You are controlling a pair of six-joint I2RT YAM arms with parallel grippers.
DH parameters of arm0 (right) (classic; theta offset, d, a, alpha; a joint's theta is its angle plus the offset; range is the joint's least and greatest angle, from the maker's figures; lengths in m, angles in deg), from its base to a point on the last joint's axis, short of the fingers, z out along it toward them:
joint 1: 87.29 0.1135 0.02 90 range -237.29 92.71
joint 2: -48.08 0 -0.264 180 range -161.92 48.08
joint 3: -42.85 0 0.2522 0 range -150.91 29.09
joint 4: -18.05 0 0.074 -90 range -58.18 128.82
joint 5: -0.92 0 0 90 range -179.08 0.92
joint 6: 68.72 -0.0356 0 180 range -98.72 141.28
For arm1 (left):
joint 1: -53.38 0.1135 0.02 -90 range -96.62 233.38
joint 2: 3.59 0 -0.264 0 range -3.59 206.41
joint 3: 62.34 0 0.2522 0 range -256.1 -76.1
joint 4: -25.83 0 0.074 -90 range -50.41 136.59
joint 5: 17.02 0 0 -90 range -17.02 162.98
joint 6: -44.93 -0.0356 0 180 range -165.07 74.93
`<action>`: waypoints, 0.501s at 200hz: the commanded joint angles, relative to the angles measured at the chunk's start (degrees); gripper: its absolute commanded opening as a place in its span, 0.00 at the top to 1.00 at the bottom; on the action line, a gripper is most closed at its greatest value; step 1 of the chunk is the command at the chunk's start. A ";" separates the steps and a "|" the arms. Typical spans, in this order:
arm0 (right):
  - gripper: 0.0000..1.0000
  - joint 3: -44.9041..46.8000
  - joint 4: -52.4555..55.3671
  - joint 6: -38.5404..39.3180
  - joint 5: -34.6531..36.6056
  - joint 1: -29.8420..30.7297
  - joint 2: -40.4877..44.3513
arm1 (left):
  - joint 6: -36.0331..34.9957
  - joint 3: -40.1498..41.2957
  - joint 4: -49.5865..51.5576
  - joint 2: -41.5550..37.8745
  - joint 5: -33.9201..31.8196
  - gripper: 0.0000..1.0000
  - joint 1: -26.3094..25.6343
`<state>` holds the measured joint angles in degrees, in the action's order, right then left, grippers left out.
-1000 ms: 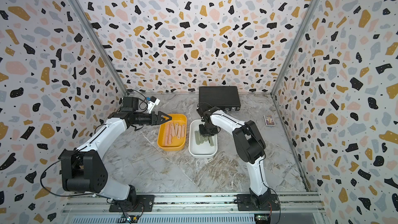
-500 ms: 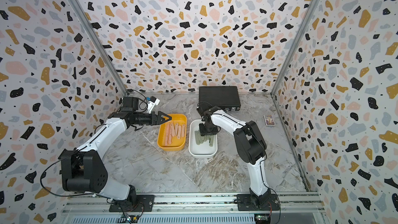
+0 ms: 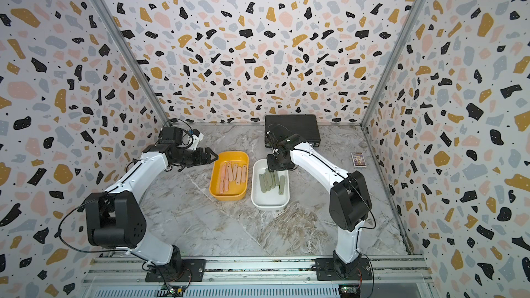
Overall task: Place the fruit knives into the storage box by color
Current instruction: Place the fruit knife in the storage box, then move the storage box to the center of the board.
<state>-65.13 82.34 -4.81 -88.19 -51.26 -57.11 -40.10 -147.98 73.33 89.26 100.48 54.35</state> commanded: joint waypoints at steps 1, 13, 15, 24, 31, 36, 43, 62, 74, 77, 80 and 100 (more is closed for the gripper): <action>0.41 1.49 2.84 0.66 3.07 -1.40 3.02 | -1.37 -2.51 3.14 2.87 -5.31 0.19 0.35; 0.41 2.73 2.70 0.61 3.07 -2.16 3.35 | -1.50 -3.12 3.72 4.63 -6.52 0.22 0.35; 0.41 3.01 2.71 0.60 3.03 -2.30 3.35 | -1.47 -3.28 3.80 4.99 -6.79 0.22 0.35; 0.41 3.87 2.59 0.60 2.89 -2.67 3.58 | -1.58 -3.89 4.40 6.62 -7.81 0.26 0.35; 0.41 4.64 2.38 0.68 2.83 -2.85 3.80 | -1.72 -4.71 5.10 7.86 -8.52 0.27 0.35; 0.41 5.21 2.10 0.61 2.76 -2.96 3.86 | -1.64 -5.23 5.70 9.06 -8.77 0.29 0.35; 0.41 5.88 1.83 0.60 2.64 -3.06 4.12 | -1.65 -6.15 6.48 10.30 -8.93 0.32 0.28; 0.41 7.95 0.70 0.42 2.37 -3.17 4.61 | -1.78 -6.48 6.48 11.73 -10.41 0.34 -0.39; 0.41 8.97 0.10 0.30 2.05 -3.34 4.56 | -1.89 -6.16 6.17 11.64 -10.95 0.34 -0.92; 0.41 9.22 -0.08 0.23 1.95 -3.36 4.55 | -1.94 -6.05 6.10 11.63 -11.05 0.34 -0.95; 0.41 9.49 -0.29 0.24 1.89 -3.42 4.49 | -2.00 -6.06 6.10 11.61 -11.21 0.34 -1.04; 0.41 11.07 -1.43 -0.06 1.23 -3.42 4.11 | -2.29 -6.03 6.05 12.35 -12.36 0.34 -2.22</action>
<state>-55.36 81.99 -4.48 -86.55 -54.67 -55.45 -41.34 -152.96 78.64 101.66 90.30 53.60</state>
